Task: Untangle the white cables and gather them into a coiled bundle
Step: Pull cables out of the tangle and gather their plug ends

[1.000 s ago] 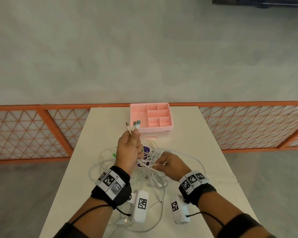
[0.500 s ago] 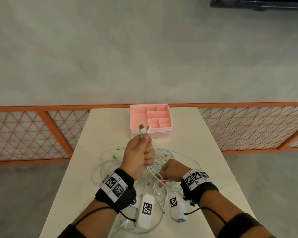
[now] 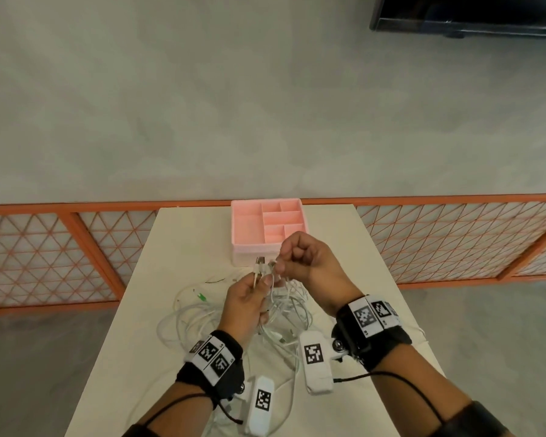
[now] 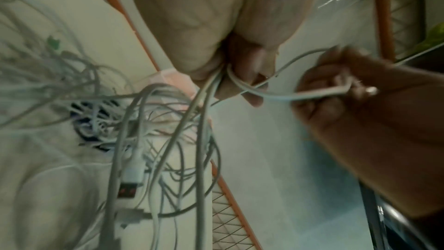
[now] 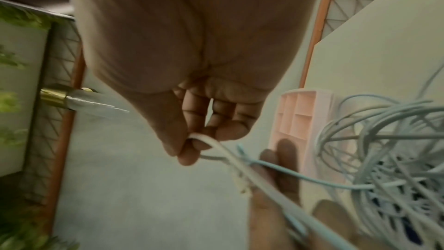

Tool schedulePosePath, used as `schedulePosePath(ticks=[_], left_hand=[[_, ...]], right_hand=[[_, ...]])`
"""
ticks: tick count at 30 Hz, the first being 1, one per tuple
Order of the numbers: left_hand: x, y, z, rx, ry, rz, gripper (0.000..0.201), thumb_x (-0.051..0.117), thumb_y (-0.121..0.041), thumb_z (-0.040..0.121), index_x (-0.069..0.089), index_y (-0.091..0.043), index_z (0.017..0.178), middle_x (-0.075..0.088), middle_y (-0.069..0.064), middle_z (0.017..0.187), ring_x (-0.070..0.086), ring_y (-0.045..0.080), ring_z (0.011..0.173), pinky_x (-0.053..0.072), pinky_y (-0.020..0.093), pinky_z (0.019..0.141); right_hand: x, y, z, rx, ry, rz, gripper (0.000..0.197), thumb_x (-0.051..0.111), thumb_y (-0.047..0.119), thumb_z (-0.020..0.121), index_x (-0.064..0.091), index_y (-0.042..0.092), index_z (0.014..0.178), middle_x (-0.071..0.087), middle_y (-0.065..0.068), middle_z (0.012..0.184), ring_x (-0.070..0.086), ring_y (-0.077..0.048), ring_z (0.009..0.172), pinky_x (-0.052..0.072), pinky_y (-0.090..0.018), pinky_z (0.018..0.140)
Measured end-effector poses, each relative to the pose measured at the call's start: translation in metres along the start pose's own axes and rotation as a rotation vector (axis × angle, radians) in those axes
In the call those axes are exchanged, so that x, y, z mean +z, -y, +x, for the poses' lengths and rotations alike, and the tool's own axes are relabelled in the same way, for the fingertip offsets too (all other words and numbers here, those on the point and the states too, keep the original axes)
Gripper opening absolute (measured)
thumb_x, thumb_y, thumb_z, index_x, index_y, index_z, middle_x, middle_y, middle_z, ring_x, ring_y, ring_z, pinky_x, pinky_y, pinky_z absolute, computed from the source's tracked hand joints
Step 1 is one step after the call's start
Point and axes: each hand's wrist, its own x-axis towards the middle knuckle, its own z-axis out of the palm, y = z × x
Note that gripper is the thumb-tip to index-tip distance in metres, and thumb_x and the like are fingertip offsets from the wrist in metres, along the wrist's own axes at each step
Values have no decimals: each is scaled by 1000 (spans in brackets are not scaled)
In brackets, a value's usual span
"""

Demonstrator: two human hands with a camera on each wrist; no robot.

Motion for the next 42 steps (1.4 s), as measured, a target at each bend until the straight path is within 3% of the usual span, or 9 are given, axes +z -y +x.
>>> schedulePosePath(ticks=[6, 10, 13, 17, 19, 23, 29, 36, 42], left_hand=[[-3, 1, 0, -23, -58, -122, 17, 57, -10, 98, 59, 2, 86, 55, -5, 56, 30, 6, 42, 29, 19, 39], [-4, -3, 4, 22, -106, 3, 18, 65, -11, 94, 64, -5, 77, 55, -3, 58, 29, 7, 42, 26, 20, 41], [-2, -12, 7, 72, -113, 148, 23, 66, -11, 94, 63, -5, 72, 47, -10, 46, 29, 7, 38, 27, 19, 40], [0, -19, 15, 119, -111, 269, 26, 67, -12, 93, 64, 6, 75, 49, -5, 47, 33, 7, 37, 31, 19, 42], [2, -17, 18, 121, -103, 275, 25, 69, -13, 92, 66, 8, 78, 52, 8, 57, 32, 10, 38, 30, 20, 44], [3, -13, 16, 64, -67, 90, 21, 67, -13, 93, 67, 0, 77, 53, 14, 67, 27, 11, 41, 24, 20, 42], [0, -5, 11, -22, 29, -140, 19, 66, -19, 91, 63, 0, 89, 55, 3, 73, 24, 7, 43, 20, 20, 40], [-2, -2, 13, -77, -62, -247, 12, 63, -11, 93, 66, -2, 88, 60, 3, 71, 30, 6, 41, 29, 19, 39], [-7, -37, 24, 95, -122, -85, 11, 64, -9, 94, 68, -4, 86, 59, 2, 69, 26, 8, 42, 24, 19, 39]], right_hand=[[-3, 7, 4, 57, -168, 21, 24, 60, -5, 70, 59, 7, 92, 55, -5, 62, 48, -16, 53, 41, -25, 51], [-16, -8, 3, 311, -232, -682, 20, 49, 5, 85, 67, 10, 92, 64, -2, 69, 55, -11, 53, 43, -23, 50], [-17, -23, -1, 340, -74, -1139, 26, 49, 15, 87, 66, 18, 107, 69, -2, 109, 65, -21, 97, 53, -34, 83], [-10, -21, -4, 118, -35, -1536, 66, 68, 37, 84, 39, 21, 140, 47, -3, 128, 52, -28, 111, 51, -43, 87], [-4, -16, -3, -2, 10, -1693, 47, 62, 42, 90, 50, 17, 129, 52, -3, 124, 52, -28, 109, 47, -41, 84], [-5, -16, 5, 151, 117, -1392, 36, 43, 41, 101, 53, 15, 78, 66, -4, 86, 61, -27, 81, 42, -34, 67], [-5, 15, 9, -38, -123, -814, 29, 54, 31, 100, 71, 15, 82, 56, 21, 54, 51, 3, 54, 36, -20, 59], [0, 53, 16, -364, -485, -345, 27, 51, 16, 100, 68, 7, 81, 55, -2, 62, 51, -14, 60, 43, -24, 60], [-34, 37, 22, 198, -446, -1106, 19, 44, 12, 91, 62, 6, 86, 64, -11, 87, 61, -34, 84, 44, -33, 63]])
